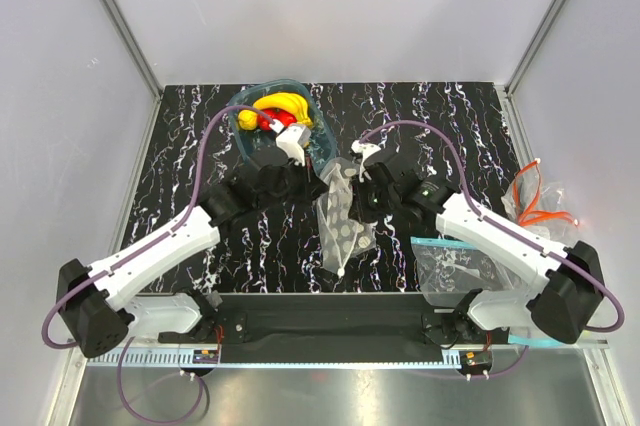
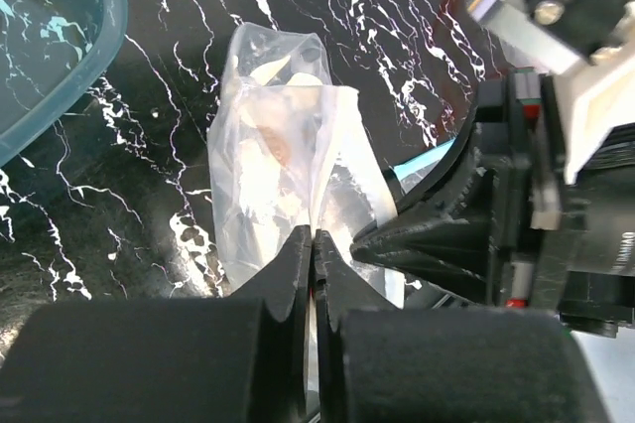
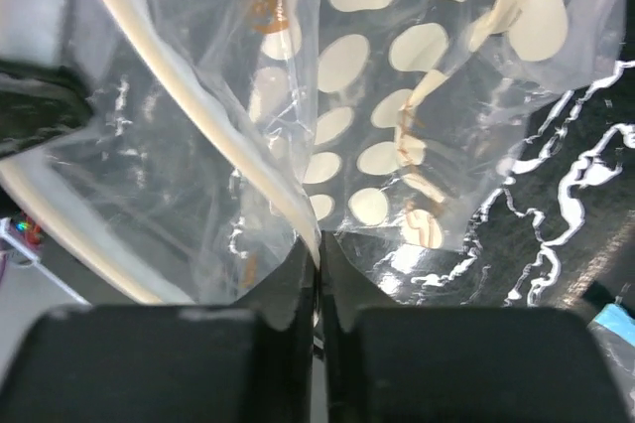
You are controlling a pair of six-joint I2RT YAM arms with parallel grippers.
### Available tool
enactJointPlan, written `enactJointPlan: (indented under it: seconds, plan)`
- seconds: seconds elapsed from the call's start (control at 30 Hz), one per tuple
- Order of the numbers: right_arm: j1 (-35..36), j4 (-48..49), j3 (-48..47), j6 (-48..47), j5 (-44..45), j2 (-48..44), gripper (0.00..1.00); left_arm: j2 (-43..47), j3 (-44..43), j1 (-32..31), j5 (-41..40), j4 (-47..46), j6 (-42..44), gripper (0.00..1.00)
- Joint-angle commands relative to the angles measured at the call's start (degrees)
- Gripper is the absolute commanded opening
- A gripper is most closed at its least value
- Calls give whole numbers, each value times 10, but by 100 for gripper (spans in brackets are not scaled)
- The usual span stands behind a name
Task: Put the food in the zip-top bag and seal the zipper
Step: Open the zipper of the food storage bag at the center of the board.
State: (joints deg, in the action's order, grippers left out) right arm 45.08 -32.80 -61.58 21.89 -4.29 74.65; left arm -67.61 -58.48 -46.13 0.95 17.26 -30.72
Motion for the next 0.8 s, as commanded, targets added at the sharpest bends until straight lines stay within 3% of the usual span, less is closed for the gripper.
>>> enactJointPlan:
  seconds: [0.0,0.2,0.33,0.57,0.7,0.77]
  plan:
    - [6,-11,-28,1,64,4,3,5,-34,10,10,-6,0,0]
    - [6,-127,-102,23,216,1,0,-12,-43,39,-7,12,21,0]
    - [6,-165,-143,22,257,-3,0,-17,-46,39,-34,18,32,0]
    - [6,-191,-195,10,223,6,0,-25,-37,39,-31,0,42,11]
    - [6,-144,-185,2,153,-10,0,-38,-26,39,-12,-36,39,25]
    - [7,-135,-187,-1,137,-7,0,-41,-10,38,5,-59,26,39]
